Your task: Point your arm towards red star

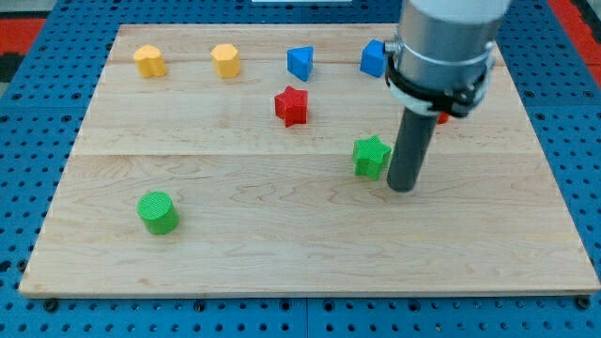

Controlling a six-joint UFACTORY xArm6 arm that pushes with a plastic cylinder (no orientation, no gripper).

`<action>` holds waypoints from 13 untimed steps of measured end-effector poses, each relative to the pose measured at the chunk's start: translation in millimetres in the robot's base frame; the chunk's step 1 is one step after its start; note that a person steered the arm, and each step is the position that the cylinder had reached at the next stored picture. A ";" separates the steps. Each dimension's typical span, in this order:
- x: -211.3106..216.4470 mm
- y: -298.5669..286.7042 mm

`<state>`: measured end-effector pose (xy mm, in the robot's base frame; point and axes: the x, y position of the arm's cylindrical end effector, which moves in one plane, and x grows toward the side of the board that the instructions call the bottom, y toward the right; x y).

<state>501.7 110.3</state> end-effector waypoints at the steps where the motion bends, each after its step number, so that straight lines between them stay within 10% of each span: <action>1: -2.0 -42.2; 13: 15.4 -142.5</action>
<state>517.1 -32.2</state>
